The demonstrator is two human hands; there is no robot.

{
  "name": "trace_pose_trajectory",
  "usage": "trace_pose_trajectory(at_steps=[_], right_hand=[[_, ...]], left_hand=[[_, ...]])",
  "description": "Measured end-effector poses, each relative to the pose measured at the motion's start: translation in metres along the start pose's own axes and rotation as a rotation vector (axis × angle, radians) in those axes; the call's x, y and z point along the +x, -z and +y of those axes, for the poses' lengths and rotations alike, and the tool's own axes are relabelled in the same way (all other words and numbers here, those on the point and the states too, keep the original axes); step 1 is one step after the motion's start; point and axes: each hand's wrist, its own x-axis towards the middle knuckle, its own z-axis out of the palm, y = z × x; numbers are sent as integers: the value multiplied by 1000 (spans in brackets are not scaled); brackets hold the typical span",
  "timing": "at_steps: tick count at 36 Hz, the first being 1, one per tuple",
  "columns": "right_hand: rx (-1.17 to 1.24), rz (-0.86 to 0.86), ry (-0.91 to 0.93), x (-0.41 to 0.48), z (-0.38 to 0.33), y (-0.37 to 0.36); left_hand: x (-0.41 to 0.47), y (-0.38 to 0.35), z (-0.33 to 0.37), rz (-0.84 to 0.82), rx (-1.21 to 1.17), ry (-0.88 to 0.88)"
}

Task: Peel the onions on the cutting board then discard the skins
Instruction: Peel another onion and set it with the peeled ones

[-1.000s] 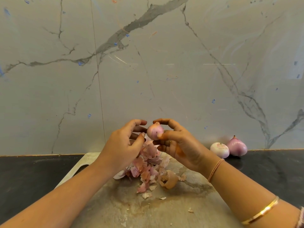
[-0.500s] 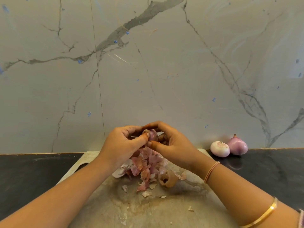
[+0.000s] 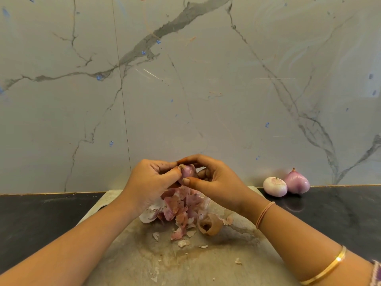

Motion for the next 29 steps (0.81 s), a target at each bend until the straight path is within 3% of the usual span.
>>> trace_pose_trajectory(at_steps=[9,15,29], right_hand=[[62,15,-39,0,-4,0],[27,35,-73,0,-5,0],[14,43,-63,0,-4,-4]], left_hand=[[3,1,-4,76,52,-76],[1,-4,-3,46,-104,-13],[1,-6,-7,97,-44,-46]])
